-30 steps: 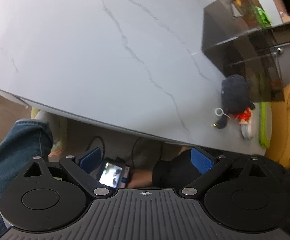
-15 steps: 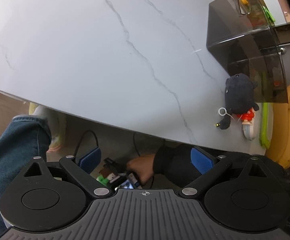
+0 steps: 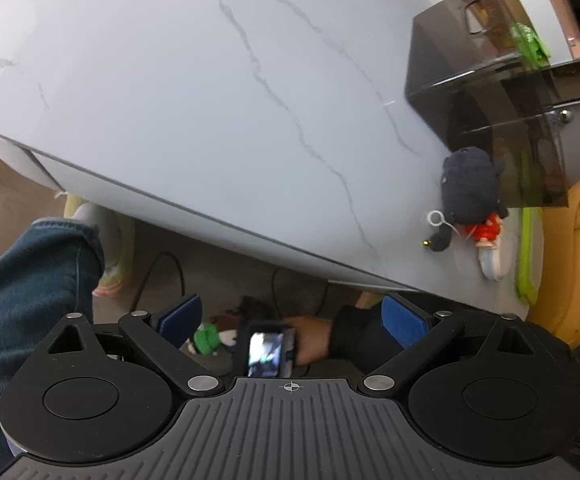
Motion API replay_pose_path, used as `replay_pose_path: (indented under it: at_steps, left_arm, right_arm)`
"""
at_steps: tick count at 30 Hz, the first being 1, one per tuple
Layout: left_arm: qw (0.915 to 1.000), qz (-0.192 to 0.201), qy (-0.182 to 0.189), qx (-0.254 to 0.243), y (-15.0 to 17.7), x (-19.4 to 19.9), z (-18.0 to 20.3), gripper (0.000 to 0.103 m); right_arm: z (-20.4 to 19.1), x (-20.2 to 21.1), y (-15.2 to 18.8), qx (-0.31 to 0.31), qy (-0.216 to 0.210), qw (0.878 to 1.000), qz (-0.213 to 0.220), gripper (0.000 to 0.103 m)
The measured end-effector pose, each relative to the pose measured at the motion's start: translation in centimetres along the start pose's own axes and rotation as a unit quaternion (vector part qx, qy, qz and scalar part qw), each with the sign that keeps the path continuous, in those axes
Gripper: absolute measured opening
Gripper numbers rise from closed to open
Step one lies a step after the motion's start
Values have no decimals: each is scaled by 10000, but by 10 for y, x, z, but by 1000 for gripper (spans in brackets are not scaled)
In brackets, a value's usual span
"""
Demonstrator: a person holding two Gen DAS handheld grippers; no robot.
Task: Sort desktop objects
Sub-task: 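Carry the crocheted doll in the right tool, swinging it low then up, then lower the crocheted doll into the clear bin and open the right tool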
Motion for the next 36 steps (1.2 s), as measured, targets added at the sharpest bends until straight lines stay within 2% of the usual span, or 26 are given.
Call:
replay_pose_path:
  at_steps: [3, 5, 9, 10, 14, 16, 18, 22, 25, 27, 30, 32, 34, 36]
  left_arm:
    - [9998, 189, 13, -76, 9, 13, 10, 99]
    - [9993, 336, 7, -172, 16, 24, 18, 99]
    - [9973, 672, -79, -274, 29, 50, 31, 99]
    - [9965, 762, -111, -313, 33, 58, 36, 99]
    - [9904, 1205, -242, -628, 48, 91, 63, 99]
    - [9856, 1470, -234, -806, 54, 107, 79, 99]
    - [9802, 1724, -133, -964, 56, 119, 97, 99]
    - [9706, 2057, 128, -1244, 43, 131, 130, 99]
    - [9670, 2125, 183, -1395, 19, 127, 156, 100]
    - [9681, 1958, 166, -1555, -2, 116, 174, 101]
    - [9758, 1323, 123, -1739, -31, 78, 201, 101]
    - [9779, 864, -1, -1902, -45, 46, 217, 101]
    - [9767, 614, -244, -2042, -56, 17, 227, 101]
    - [9745, 456, -509, -2139, -63, -8, 233, 101]
  right_arm:
    - [31, 35, 4, -946, -150, 9954, 1, 58]
    - [50, 71, 6, -1515, -441, 9873, 187, 58]
    - [61, 156, 7, -1872, -919, 9744, 841, 58]
    - [61, 178, 8, -1878, -912, 9727, 1007, 58]
    - [60, 269, 20, -1909, -405, 9661, 1689, 58]
    - [61, 318, 35, -2038, -103, 9570, 2061, 58]
    - [60, 367, 57, -2295, 233, 9422, 2428, 59]
    - [68, 454, 117, -3199, 913, 8956, 2954, 59]
    - [79, 521, 166, -3910, 1216, 8483, 3356, 59]
    - [86, 553, 193, -4357, 1301, 8133, 3631, 59]
    - [120, 608, 227, -5047, 1498, 7546, 3916, 59]
    - [153, 620, 243, -5512, 1446, 7213, 3937, 59]
    - [193, 615, 249, -6013, 1171, 6926, 3808, 59]
    - [226, 575, 261, -6553, 761, 6611, 3574, 59]
Point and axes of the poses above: each gripper's, at about its wrist camera, not at the fingertips, and x roughly against the way its jaws point, z to its right, y to its underside, the point moved 2 cm from there along -x, roughly the way its jaws point, and after that the axes turned 1 degree about -y, right-handed, at the moved point
